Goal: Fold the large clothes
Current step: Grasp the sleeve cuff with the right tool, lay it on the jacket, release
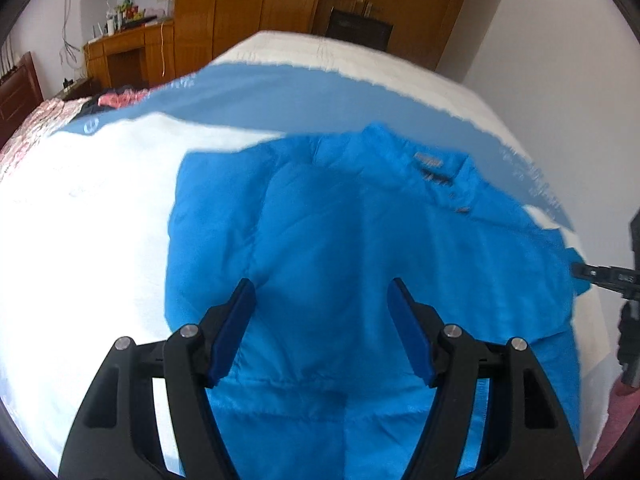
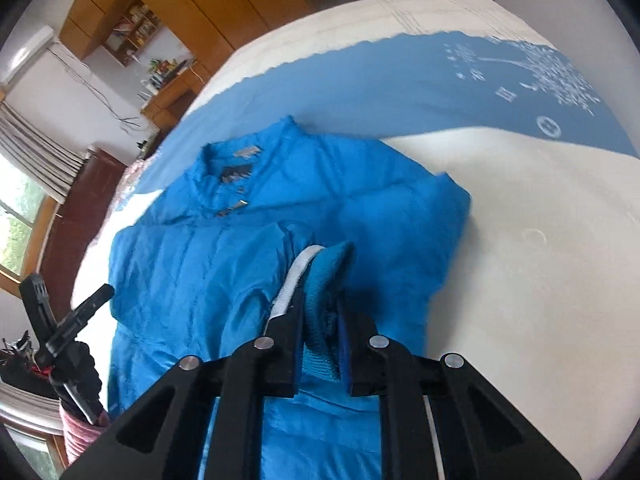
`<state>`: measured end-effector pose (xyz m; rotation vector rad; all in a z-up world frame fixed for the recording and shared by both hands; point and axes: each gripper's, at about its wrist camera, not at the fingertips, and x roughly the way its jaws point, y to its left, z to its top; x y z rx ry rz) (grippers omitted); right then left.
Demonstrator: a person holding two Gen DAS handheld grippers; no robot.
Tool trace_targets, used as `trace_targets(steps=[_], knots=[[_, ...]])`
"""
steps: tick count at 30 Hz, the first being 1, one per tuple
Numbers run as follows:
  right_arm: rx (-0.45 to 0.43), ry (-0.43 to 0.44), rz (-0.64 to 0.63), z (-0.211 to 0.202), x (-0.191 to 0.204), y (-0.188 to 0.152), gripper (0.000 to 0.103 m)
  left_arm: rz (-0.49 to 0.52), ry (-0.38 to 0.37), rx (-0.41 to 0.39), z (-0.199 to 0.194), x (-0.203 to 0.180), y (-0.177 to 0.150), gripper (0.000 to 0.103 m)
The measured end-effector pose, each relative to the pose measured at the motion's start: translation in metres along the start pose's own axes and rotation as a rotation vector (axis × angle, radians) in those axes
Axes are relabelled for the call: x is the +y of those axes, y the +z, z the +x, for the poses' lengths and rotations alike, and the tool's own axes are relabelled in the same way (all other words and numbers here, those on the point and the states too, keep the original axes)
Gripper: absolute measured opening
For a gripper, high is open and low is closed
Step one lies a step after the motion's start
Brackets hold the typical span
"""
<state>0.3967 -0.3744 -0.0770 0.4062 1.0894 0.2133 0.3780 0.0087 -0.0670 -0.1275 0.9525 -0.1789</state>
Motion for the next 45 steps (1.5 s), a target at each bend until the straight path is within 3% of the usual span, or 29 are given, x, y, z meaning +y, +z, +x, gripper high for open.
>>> trace_targets(steps=[8, 11, 15, 19, 22, 27, 30, 36, 39, 41, 45], knots=[[0.044, 0.006, 0.006, 0.028, -0.005, -0.005, 0.017, 0.022, 0.054, 0.042, 0.027, 0.01, -0.009, 0.068], [-0.003, -0.029, -0.025, 0.006, 0.004, -0.005, 0.023, 0.008, 0.063, 0.047, 0.018, 0.008, -0.004, 0.068], [-0.115, -0.05, -0.074, -0.031, 0.021, -0.001, 0.024, -0.025, 0.001, 0.005, -0.004, -0.001, 0.007, 0.068], [-0.054, 0.012, -0.126, -0.015, 0.052, 0.005, 0.024, 0.031, 0.008, -0.006, -0.003, -0.034, 0.02, 0.068], [-0.009, -0.008, -0.135, 0.012, 0.063, 0.008, 0.023, 0.062, 0.013, 0.052, 0.017, -0.051, 0.025, 0.068], [0.053, -0.047, -0.111, 0.05, 0.055, 0.005, 0.021, 0.078, 0.052, 0.109, 0.053, -0.051, 0.023, 0.068], [0.048, -0.043, -0.102, 0.059, 0.05, 0.003, 0.019, 0.126, 0.076, 0.111, 0.059, -0.056, 0.017, 0.069], [0.027, -0.038, -0.124, 0.042, 0.056, 0.0, 0.024, 0.112, 0.102, 0.103, 0.048, -0.06, 0.019, 0.065], [-0.014, -0.019, -0.175, 0.02, 0.068, -0.008, 0.027, 0.122, 0.037, 0.062, 0.023, -0.069, 0.01, 0.065], [-0.01, -0.014, -0.214, 0.015, 0.076, -0.015, 0.027, 0.152, 0.033, 0.044, 0.016, -0.079, 0.003, 0.065], [0.046, -0.056, -0.234, 0.032, 0.079, -0.029, 0.025, 0.183, 0.041, 0.1, 0.034, -0.09, -0.009, 0.066]])
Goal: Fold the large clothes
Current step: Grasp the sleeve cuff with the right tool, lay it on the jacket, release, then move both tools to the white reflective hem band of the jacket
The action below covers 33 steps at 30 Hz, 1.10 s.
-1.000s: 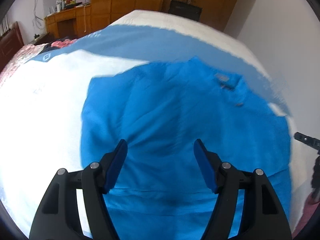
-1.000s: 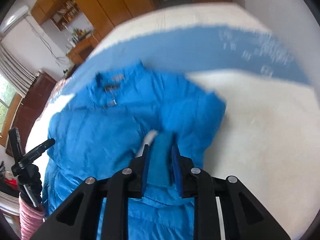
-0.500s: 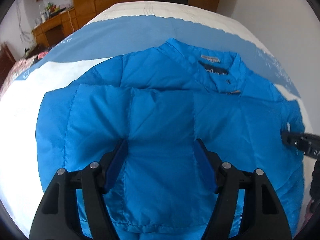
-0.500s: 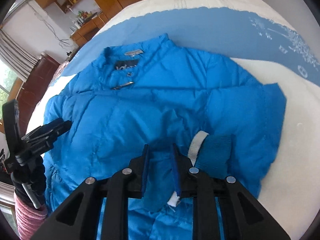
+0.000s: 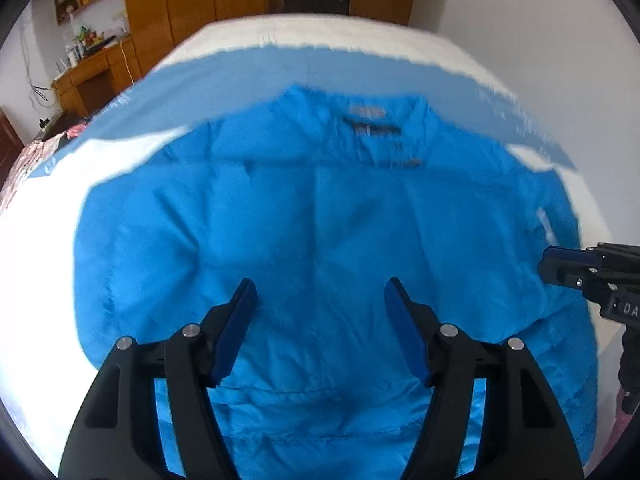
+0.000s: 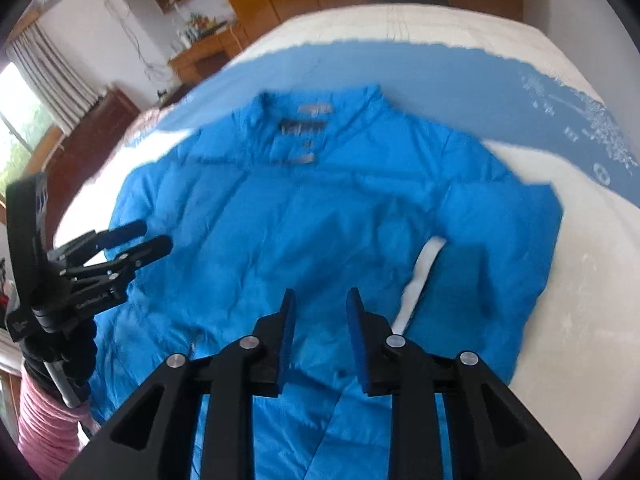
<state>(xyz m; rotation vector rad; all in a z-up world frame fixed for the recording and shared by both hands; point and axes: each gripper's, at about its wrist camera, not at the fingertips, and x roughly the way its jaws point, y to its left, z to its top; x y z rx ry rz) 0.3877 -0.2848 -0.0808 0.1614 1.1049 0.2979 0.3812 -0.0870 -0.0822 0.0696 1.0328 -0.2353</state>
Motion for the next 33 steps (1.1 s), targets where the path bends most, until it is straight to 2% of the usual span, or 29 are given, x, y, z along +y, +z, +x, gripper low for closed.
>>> trace_targets(steps=[3, 8, 11, 13, 14, 17, 20, 22, 24, 27, 30, 33], knots=[[0.017, 0.037, 0.034, 0.019, -0.008, -0.003, 0.025, 0.005, -0.001, 0.031, 0.021, 0.001, -0.006, 0.068], [-0.004, 0.017, 0.022, 0.023, -0.005, -0.004, 0.025, -0.006, 0.0, 0.034, 0.022, 0.004, -0.007, 0.068], [-0.028, 0.046, 0.04, 0.002, -0.008, -0.011, 0.026, -0.031, -0.01, 0.039, 0.004, 0.01, -0.011, 0.066], [-0.073, 0.058, 0.022, -0.024, -0.008, -0.025, 0.029, -0.04, -0.046, 0.003, -0.025, 0.02, -0.024, 0.067], [-0.095, 0.06, 0.01, -0.038, -0.009, -0.036, 0.033, -0.037, -0.039, -0.011, -0.038, 0.024, -0.031, 0.068], [-0.125, 0.064, -0.017, -0.072, -0.012, -0.076, 0.04, -0.009, -0.005, -0.077, -0.084, 0.044, -0.069, 0.076], [-0.122, 0.069, -0.015, -0.096, -0.019, -0.129, 0.049, -0.007, 0.076, -0.121, -0.124, 0.072, -0.118, 0.084], [-0.109, 0.074, -0.006, -0.104, -0.021, -0.161, 0.053, -0.037, 0.122, -0.126, -0.144, 0.095, -0.155, 0.088], [-0.086, 0.049, 0.008, -0.108, -0.021, -0.191, 0.058, -0.095, 0.131, -0.095, -0.154, 0.115, -0.184, 0.088], [-0.078, 0.01, 0.025, -0.113, -0.019, -0.232, 0.062, -0.179, 0.109, -0.053, -0.163, 0.138, -0.228, 0.088], [-0.076, 0.061, 0.083, -0.12, -0.02, -0.264, 0.063, -0.243, 0.043, -0.043, -0.172, 0.149, -0.262, 0.088], [-0.068, 0.102, 0.119, -0.122, -0.018, -0.284, 0.064, -0.294, -0.016, -0.041, -0.174, 0.153, -0.283, 0.088]])
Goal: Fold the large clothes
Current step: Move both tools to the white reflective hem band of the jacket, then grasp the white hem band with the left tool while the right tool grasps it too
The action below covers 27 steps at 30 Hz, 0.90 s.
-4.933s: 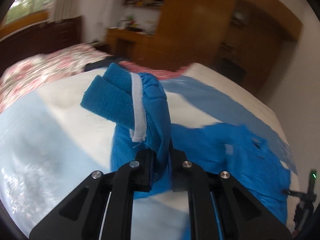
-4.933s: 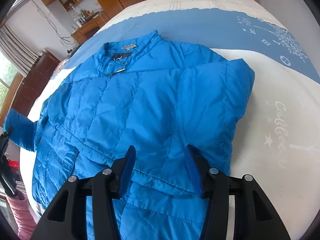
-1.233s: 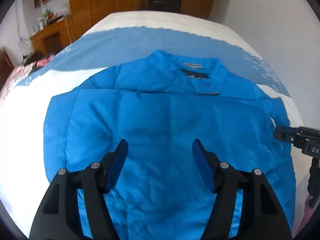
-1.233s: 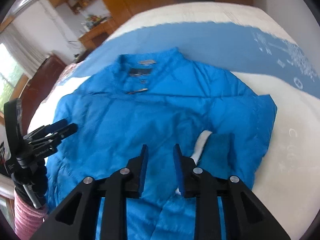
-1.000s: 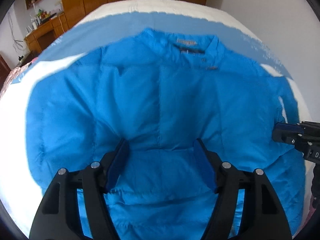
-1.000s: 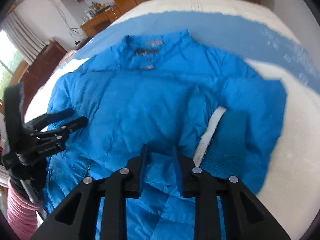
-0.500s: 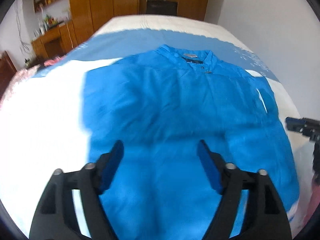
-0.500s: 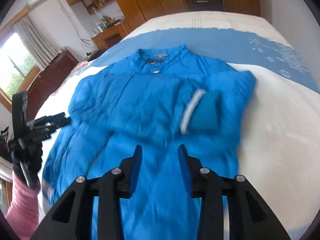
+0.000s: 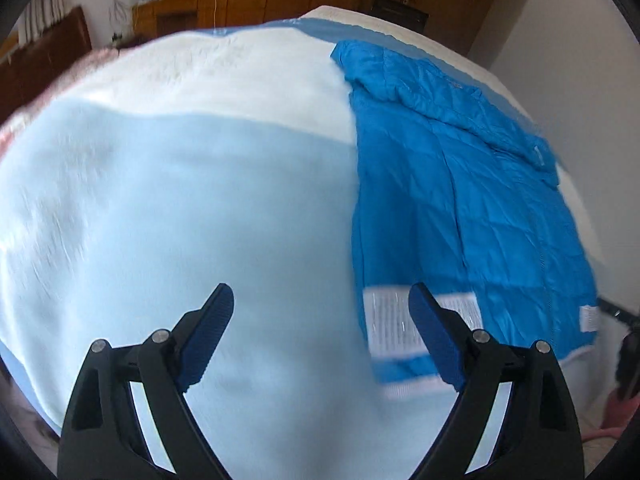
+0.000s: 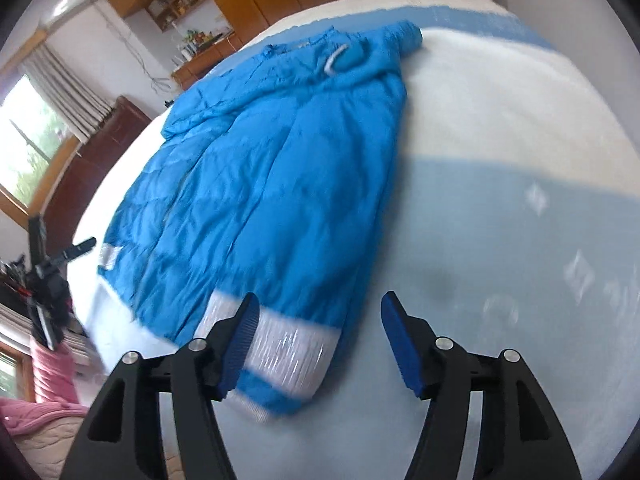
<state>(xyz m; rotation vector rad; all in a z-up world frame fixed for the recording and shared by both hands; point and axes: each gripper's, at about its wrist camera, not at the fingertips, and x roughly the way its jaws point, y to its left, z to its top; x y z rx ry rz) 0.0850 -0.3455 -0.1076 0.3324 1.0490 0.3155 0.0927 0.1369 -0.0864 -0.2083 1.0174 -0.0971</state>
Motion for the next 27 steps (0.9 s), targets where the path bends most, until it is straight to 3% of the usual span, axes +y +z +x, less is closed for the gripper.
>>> trace_targets(steps=[9, 17, 22, 23, 25, 27], knots=[[0.008, 0.041, 0.06, 0.007, 0.001, -0.024, 0.065, -0.067, -0.15, 0.045, 0.023, -0.001, -0.014, 0.088], [0.0, 0.069, 0.043, 0.019, 0.012, -0.022, 0.064, -0.056, -0.217, 0.069, 0.033, -0.019, -0.015, 0.087], [-0.011, 0.068, 0.033, 0.023, 0.016, -0.022, 0.056, -0.034, -0.262, 0.093, 0.037, -0.035, -0.017, 0.069], [-0.015, 0.069, 0.032, 0.024, 0.016, -0.022, 0.05, -0.034, -0.248, 0.091, 0.038, -0.037, -0.017, 0.066], [-0.018, 0.078, 0.044, 0.025, 0.012, -0.021, 0.039, -0.045, -0.218, 0.084, 0.039, -0.037, -0.016, 0.045], [-0.018, 0.105, 0.057, 0.024, 0.008, -0.02, 0.021, -0.083, -0.234, 0.086, 0.037, -0.031, -0.018, 0.026]])
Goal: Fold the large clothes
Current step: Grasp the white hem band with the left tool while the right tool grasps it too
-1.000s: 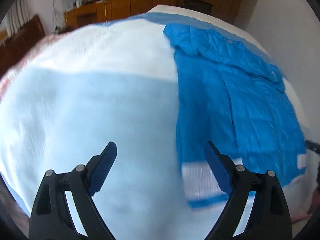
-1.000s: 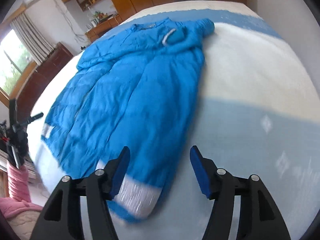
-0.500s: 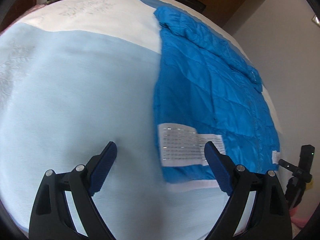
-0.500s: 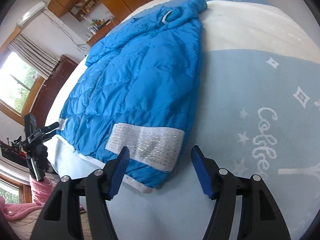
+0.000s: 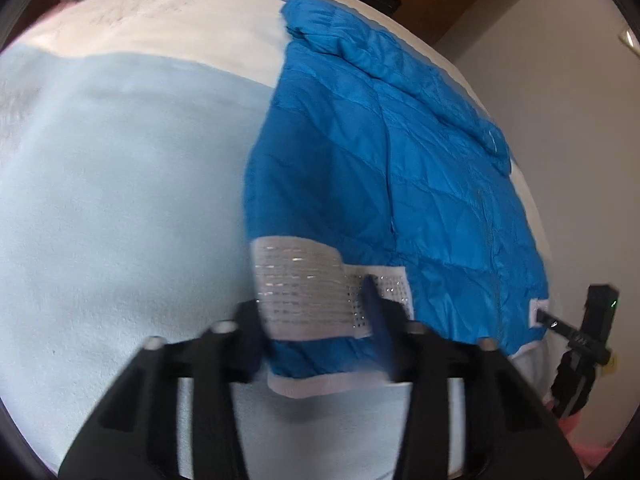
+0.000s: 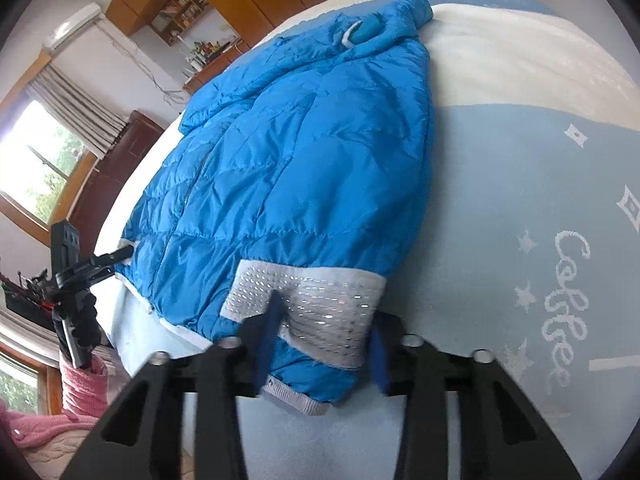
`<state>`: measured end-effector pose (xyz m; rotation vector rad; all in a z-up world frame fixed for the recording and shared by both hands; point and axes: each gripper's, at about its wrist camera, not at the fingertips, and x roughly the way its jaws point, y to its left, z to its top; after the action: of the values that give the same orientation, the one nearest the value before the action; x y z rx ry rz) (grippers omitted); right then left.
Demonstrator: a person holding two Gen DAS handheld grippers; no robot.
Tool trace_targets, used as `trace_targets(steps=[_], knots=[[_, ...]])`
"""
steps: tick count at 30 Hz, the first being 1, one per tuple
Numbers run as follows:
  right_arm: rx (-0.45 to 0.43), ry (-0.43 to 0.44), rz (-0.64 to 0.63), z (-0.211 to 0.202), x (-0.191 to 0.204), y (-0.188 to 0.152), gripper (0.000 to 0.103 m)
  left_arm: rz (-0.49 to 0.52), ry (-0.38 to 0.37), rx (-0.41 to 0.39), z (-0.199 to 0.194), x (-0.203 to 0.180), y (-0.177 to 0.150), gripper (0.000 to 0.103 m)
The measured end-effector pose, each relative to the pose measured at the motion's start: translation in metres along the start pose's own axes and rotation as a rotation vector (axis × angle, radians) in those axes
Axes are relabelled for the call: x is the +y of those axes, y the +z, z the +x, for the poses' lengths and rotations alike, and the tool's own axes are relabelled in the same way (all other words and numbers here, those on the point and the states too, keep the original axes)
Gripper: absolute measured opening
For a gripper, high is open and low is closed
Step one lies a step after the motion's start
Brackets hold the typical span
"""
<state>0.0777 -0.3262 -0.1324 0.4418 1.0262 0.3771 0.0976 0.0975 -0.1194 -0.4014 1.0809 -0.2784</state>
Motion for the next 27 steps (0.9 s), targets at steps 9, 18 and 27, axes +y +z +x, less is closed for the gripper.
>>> trace_targets(steps=[9, 18, 27], knots=[[-0.05, 0.032, -0.068, -0.032, 0.007, -0.001, 0.011, -0.005, -0.038, -0.08, -0.027, -0.007, -0.006, 0.011], [0.016, 0.028, -0.054, -0.02, -0.011, -0.013, 0.011, 0.026, 0.018, -0.066, -0.019, -0.002, -0.028, 0.013], [-0.025, 0.088, -0.062, -0.033, -0.011, 0.002, 0.01, 0.029, -0.021, -0.131, -0.032, -0.006, -0.019, 0.012]])
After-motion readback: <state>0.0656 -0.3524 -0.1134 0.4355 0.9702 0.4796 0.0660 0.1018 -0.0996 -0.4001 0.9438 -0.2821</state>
